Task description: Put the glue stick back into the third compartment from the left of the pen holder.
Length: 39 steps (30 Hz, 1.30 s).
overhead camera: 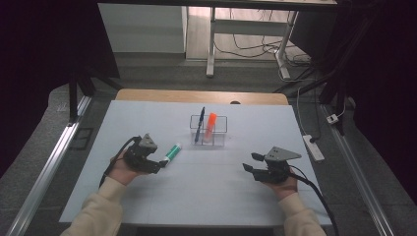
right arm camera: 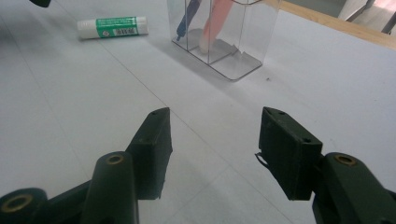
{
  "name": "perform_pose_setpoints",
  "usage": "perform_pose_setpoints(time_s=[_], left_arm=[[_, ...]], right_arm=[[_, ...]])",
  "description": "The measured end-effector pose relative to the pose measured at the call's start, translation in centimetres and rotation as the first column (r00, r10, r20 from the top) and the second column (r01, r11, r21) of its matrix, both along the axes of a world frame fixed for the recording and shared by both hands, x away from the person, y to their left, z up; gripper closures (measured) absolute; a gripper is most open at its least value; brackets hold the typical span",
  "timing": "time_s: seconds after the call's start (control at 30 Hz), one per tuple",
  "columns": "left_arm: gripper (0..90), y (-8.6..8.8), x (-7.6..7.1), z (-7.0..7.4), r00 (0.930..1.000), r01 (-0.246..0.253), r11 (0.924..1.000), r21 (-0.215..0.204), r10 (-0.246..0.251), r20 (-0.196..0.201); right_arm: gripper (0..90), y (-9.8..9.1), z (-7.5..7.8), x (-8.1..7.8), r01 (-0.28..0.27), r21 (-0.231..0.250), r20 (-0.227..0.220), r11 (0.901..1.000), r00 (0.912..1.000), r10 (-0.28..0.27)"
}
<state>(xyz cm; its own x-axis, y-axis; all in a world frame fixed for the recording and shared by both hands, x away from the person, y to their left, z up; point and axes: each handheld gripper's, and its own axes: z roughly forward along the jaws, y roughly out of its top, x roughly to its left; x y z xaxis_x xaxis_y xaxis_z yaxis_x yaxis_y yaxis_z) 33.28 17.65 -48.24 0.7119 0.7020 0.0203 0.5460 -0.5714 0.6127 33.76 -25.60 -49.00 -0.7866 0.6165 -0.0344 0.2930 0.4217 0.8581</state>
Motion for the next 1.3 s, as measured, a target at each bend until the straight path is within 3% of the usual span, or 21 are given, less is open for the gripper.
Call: perform_pose_setpoints(time_s=[0.37, 0.67, 1.0, 1.3], left_arm=[[30.8, -2.5, 2.4, -0.8, 0.9964, 0.01, 0.9939, 0.11, -0.001, -0.084], [34.4, -3.5, 3.9, -1.5, 0.9858, 0.01, 0.9822, 0.188, 0.022, -0.167], [40.1, -3.3, 4.5, -2.2, 0.9799, 0.013, 0.9803, 0.197, 0.027, -0.198], [53.6, -3.2, 4.6, -2.6, 0.9713, 0.035, 0.9797, 0.198, 0.013, -0.238]], right_arm=[[43.6, -0.1, 0.2, 0.0, -0.001, 0.002, 0.005, 1.0, 1.0, 0.001], [43.6, -0.1, 0.2, 0.0, -0.001, 0.007, 0.003, 1.0, 1.0, 0.001], [43.6, -0.1, 0.2, 0.0, -0.002, 0.003, 0.004, 1.0, 1.0, 0.002], [43.6, -0.1, 0.1, 0.0, 0.0, 0.001, 0.004, 1.0, 1.0, 0.0]])
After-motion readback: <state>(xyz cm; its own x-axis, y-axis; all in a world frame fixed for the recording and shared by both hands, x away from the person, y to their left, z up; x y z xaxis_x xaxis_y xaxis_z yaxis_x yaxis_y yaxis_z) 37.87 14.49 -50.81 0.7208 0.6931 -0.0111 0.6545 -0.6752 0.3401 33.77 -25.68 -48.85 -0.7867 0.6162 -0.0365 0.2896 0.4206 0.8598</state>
